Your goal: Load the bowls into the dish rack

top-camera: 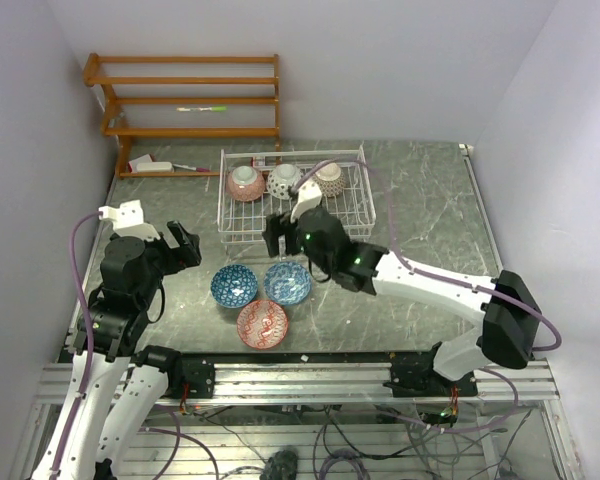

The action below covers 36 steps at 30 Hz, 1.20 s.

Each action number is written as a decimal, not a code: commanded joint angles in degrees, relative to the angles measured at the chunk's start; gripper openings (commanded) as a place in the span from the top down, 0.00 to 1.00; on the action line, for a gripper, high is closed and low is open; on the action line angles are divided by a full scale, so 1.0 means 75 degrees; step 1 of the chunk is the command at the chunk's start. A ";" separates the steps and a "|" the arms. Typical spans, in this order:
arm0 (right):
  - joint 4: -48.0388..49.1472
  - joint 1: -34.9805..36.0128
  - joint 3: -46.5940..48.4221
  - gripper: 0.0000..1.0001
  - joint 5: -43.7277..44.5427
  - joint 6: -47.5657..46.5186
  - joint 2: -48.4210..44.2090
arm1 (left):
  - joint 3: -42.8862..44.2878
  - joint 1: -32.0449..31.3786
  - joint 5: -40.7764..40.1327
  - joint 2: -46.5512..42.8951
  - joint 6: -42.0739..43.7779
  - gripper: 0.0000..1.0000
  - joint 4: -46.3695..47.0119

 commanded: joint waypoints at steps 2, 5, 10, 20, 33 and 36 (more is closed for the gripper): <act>-0.1678 0.1133 -0.0575 0.22 0.0572 0.0380 -0.0489 | 0.0007 0.0103 -0.0099 -0.0073 -0.0053 0.02 -0.0013; -0.1854 0.2005 -0.0935 0.22 0.0625 0.0612 -0.0481 | -0.0004 0.0100 -0.0119 -0.0114 -0.0066 0.02 -0.0012; -0.2160 0.2334 -0.1195 0.26 0.0616 0.0964 -0.0199 | 0.0013 0.0101 -0.0122 -0.0074 -0.0065 0.02 -0.0024; -0.1442 0.3407 -0.1764 0.37 -0.0697 0.0220 -0.0402 | 0.0001 0.0108 -0.0134 -0.0103 -0.0061 0.02 -0.0023; -0.0886 0.3780 -0.1083 0.45 -0.1044 -0.0437 0.1309 | 0.0001 0.0100 -0.0183 -0.0209 -0.0079 0.03 -0.0040; -0.0854 0.3785 -0.0938 0.50 -0.0971 -0.0493 0.1554 | -0.0006 0.0099 -0.0192 -0.0236 -0.0073 0.02 -0.0048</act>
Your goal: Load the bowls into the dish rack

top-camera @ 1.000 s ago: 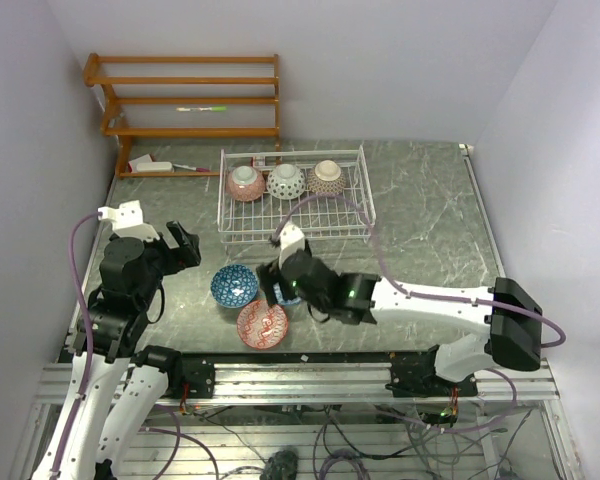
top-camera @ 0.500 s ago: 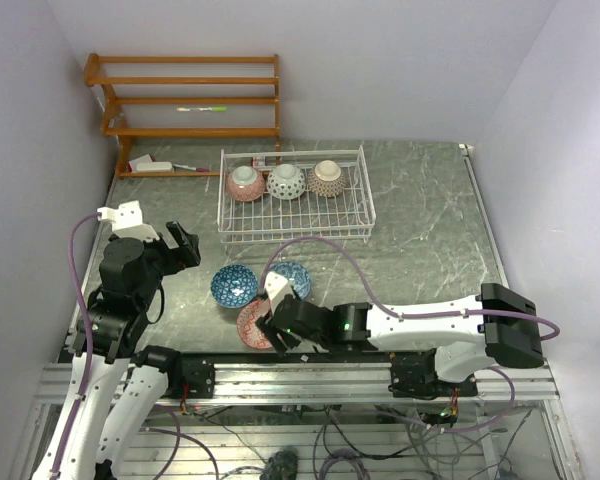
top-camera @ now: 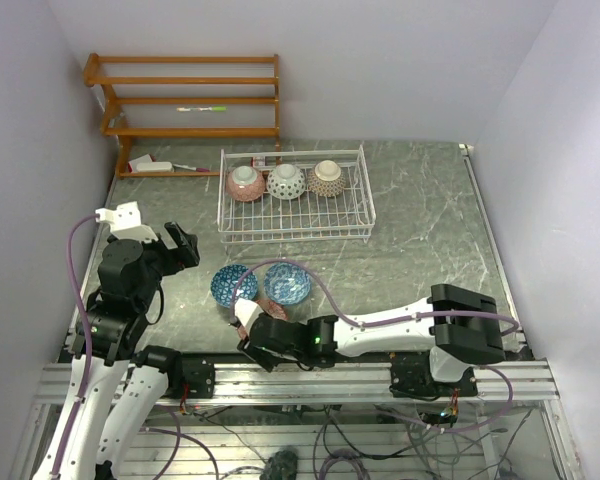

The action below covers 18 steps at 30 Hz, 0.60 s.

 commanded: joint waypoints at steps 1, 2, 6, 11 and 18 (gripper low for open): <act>0.0265 -0.0003 0.0386 0.56 0.0186 -0.0185 0.0303 | -0.0001 0.0091 -0.0098 -0.0100 -0.0076 0.02 -0.0047; 0.0265 0.0003 0.0382 0.62 0.0208 -0.0173 0.0371 | 0.0001 0.0094 -0.0104 -0.0113 -0.0082 0.02 -0.0046; 0.0187 -0.0004 0.0386 0.83 0.0318 -0.0109 0.0565 | 0.0001 0.0090 -0.0111 -0.0156 -0.0082 0.02 -0.0040; 0.0212 -0.0002 0.0333 0.86 0.0387 0.0002 0.0586 | 0.0001 0.0090 -0.0083 -0.0122 -0.0076 0.02 -0.0043; 0.0088 0.0004 0.0385 1.00 0.0379 0.0103 0.0476 | 0.0001 0.0094 -0.0114 -0.0160 -0.0088 0.02 -0.0043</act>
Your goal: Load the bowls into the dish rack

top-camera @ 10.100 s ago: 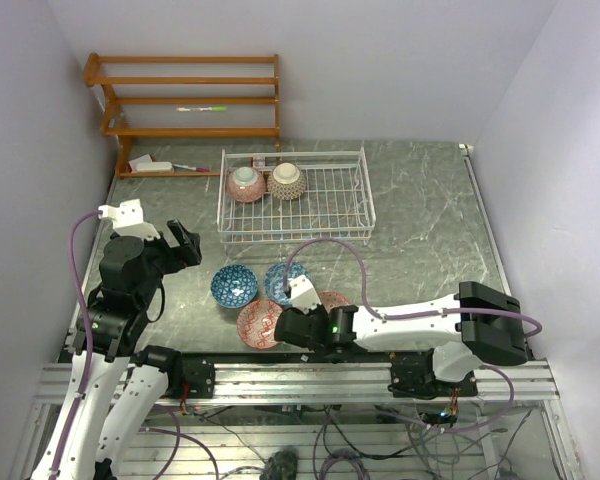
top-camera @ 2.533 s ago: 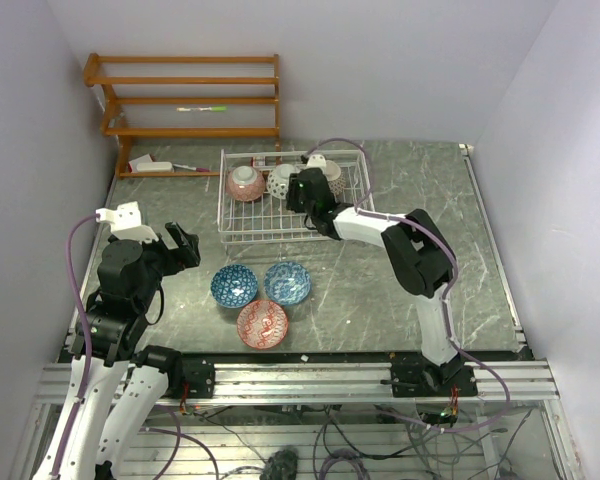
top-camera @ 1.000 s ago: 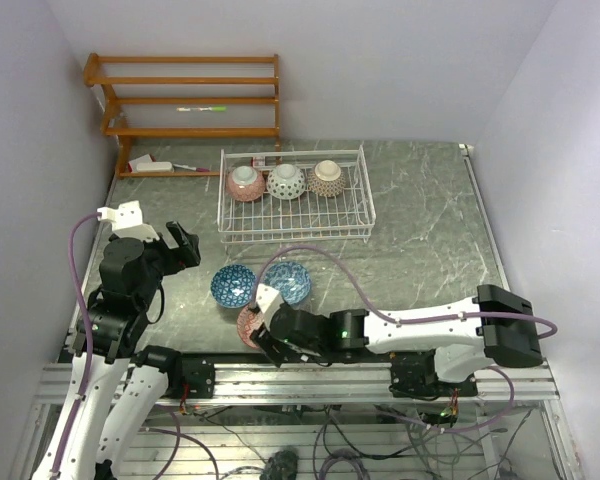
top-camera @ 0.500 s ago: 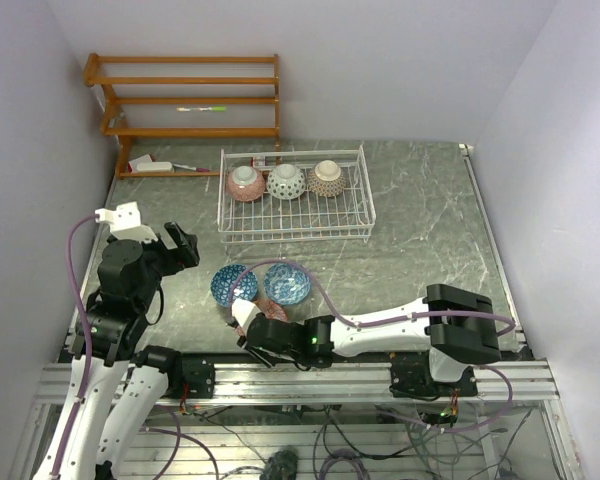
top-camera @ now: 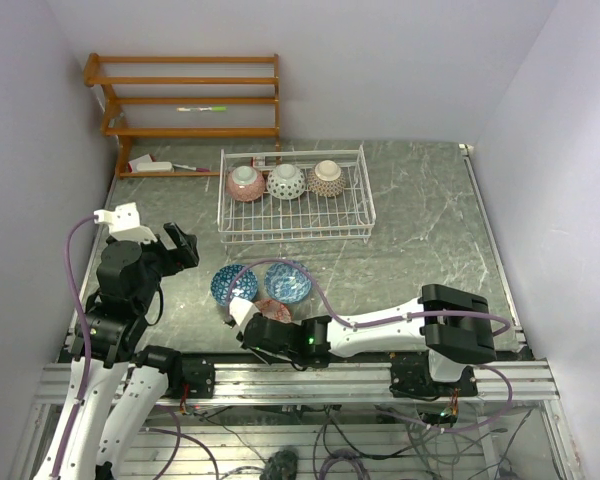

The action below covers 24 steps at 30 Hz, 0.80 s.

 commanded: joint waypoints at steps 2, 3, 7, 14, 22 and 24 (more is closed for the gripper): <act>-0.0212 -0.0007 0.0276 1.00 0.0032 0.0187 -0.0167 | 0.0001 0.0090 -0.0118 -0.0067 -0.0088 0.02 -0.0031; -0.0230 -0.0004 0.0345 1.00 0.0006 0.0192 -0.0273 | 0.0001 0.0095 -0.0114 -0.0075 -0.0087 0.03 -0.0031; -0.0218 -0.0091 0.0438 1.00 -0.0177 0.0226 -0.0786 | -0.0002 0.0089 -0.0128 -0.0085 -0.0098 0.03 -0.0042; 0.0136 -0.0915 0.0471 1.00 -0.1693 0.0462 -0.1722 | 0.0001 0.0093 -0.0148 -0.0133 -0.0104 0.02 -0.0043; 0.0460 -0.2024 0.1131 1.00 -0.2688 0.0660 -0.2646 | 0.0001 0.0090 -0.0120 -0.0146 -0.0099 0.02 -0.0035; 0.0701 -0.2459 0.1299 1.00 -0.2885 0.0798 -0.2718 | 0.0001 0.0093 -0.0116 -0.0165 -0.0103 0.02 -0.0026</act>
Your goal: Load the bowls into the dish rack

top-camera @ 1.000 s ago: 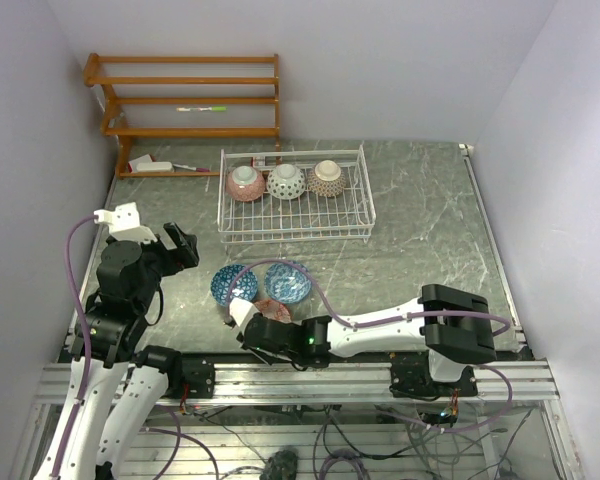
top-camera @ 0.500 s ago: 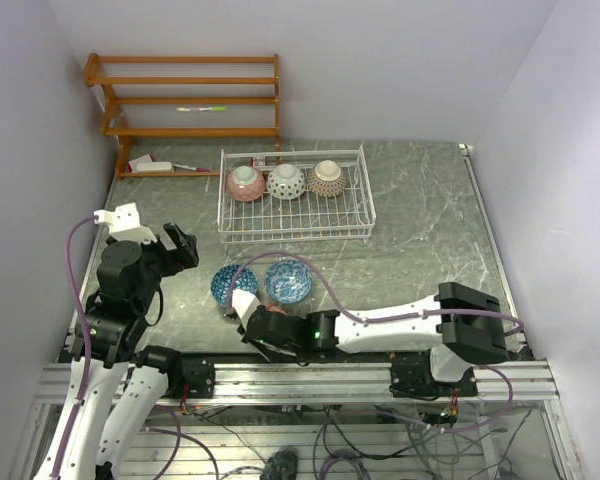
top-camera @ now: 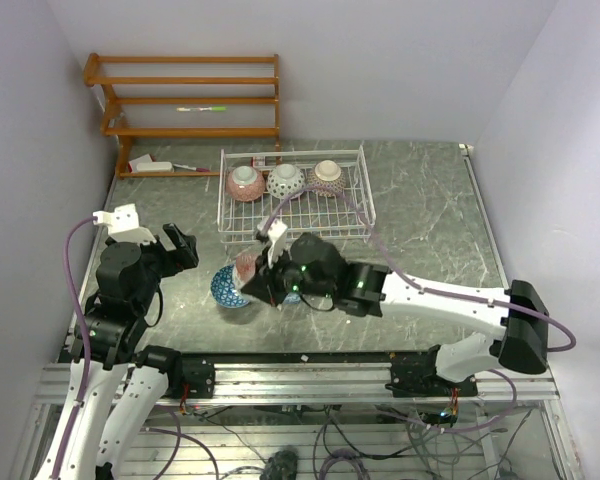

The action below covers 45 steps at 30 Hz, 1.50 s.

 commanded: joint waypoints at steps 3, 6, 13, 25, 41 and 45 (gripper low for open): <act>0.1459 -0.1395 0.0799 1.00 -0.0879 0.0422 -0.0368 | 0.0001 0.0090 -0.0065 -0.0090 -0.0065 0.02 0.0043; 0.1973 -0.2015 0.1090 1.00 -0.1181 0.0615 -0.0102 | -0.0004 0.0089 -0.0052 -0.0079 -0.0060 0.02 0.0045; 0.3261 -0.3327 0.1787 1.00 -0.2246 0.1756 0.1290 | -0.0010 0.0090 -0.0085 -0.0124 -0.0074 0.03 0.0038; 0.5732 -0.4568 0.2219 1.00 -0.3018 0.4516 0.3902 | 0.0001 0.0089 -0.0140 -0.0080 -0.0079 0.02 0.0031; 0.6976 -0.5014 0.2043 1.00 -0.3418 0.6483 0.5721 | 0.0000 0.0090 -0.0188 -0.0066 -0.0073 0.02 0.0010; 0.7028 -0.5175 0.1826 1.00 -0.3457 0.6688 0.5886 | 0.0000 0.0094 -0.0187 -0.0068 -0.0079 0.02 0.0011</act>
